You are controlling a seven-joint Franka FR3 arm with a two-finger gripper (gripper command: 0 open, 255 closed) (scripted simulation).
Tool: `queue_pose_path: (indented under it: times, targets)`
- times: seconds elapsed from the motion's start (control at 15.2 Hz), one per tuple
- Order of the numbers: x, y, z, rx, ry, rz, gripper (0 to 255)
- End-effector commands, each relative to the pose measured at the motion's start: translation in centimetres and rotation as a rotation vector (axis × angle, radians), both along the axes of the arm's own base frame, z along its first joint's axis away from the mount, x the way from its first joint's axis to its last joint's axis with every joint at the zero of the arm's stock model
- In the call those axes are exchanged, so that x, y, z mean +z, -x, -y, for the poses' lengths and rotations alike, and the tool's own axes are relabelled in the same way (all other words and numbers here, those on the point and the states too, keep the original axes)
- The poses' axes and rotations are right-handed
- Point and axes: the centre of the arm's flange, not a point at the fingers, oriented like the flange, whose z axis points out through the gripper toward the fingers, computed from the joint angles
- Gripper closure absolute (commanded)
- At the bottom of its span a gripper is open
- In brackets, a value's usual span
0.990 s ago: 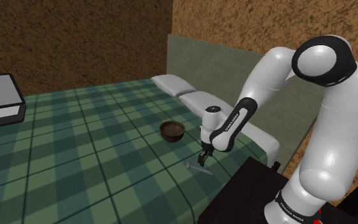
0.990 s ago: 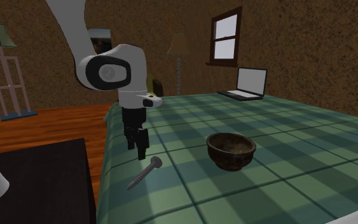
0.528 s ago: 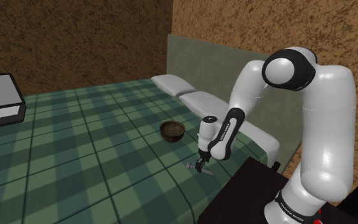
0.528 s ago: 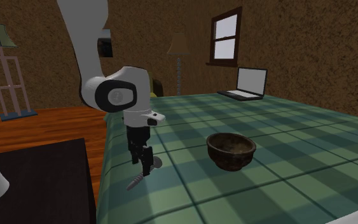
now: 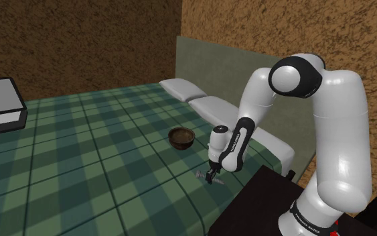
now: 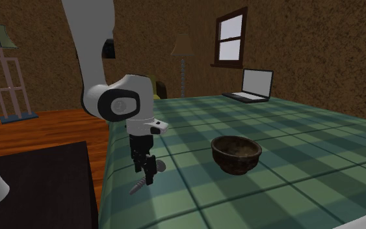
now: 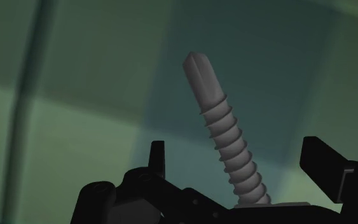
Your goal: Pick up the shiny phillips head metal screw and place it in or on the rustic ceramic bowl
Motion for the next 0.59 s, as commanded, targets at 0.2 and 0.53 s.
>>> queue_pose_path:
  times: [0.2, 0.53]
  targets:
    - [-0.01, 0.0, 0.0, 0.0, 0.0, 0.0, 255]
    - [-0.01, 0.0, 0.0, 0.0, 0.0, 0.0, 255]
